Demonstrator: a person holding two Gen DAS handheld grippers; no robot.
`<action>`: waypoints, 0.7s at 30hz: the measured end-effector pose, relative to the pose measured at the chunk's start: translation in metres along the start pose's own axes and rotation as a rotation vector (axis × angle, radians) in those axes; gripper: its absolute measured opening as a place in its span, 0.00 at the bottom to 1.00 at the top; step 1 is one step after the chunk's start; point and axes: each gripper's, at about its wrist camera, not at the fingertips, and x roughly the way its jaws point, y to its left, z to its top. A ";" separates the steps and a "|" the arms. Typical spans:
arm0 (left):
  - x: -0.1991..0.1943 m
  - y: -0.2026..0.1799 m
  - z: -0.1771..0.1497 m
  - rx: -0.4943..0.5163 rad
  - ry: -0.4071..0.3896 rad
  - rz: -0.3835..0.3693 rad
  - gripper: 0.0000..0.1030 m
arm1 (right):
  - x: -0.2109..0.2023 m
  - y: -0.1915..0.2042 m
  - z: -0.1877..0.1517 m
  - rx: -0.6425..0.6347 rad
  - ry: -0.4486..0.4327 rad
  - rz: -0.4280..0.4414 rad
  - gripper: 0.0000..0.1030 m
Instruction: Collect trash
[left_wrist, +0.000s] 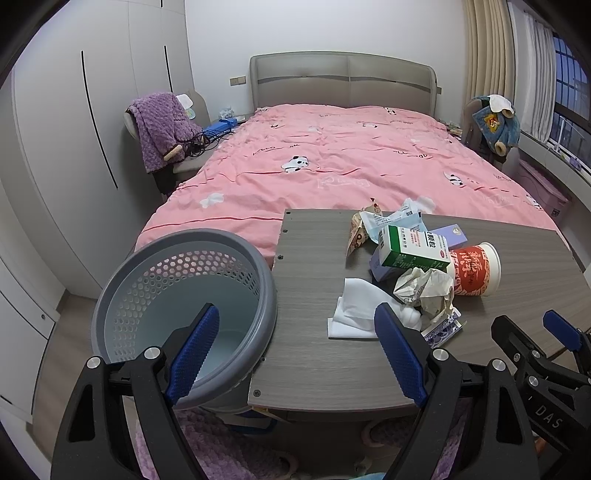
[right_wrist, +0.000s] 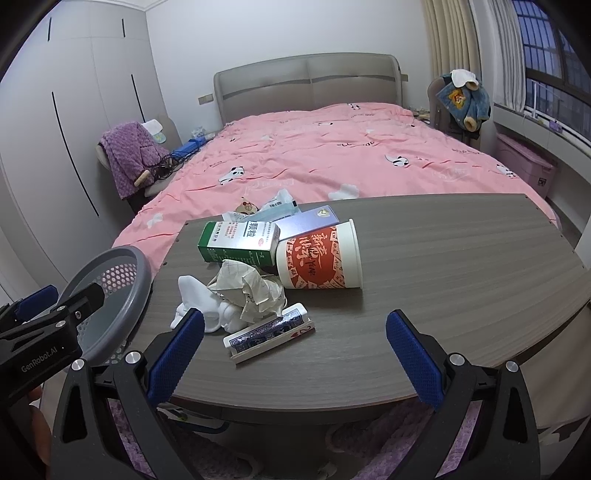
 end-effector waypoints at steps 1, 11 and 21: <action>0.000 0.000 0.000 0.000 0.000 0.000 0.80 | 0.000 0.001 0.000 -0.001 0.000 0.001 0.94; -0.001 0.000 0.000 0.000 0.001 -0.001 0.80 | 0.000 0.001 -0.001 0.000 -0.005 0.001 0.94; -0.002 0.002 0.000 0.001 -0.004 -0.002 0.80 | 0.001 0.001 -0.001 0.003 -0.008 0.001 0.94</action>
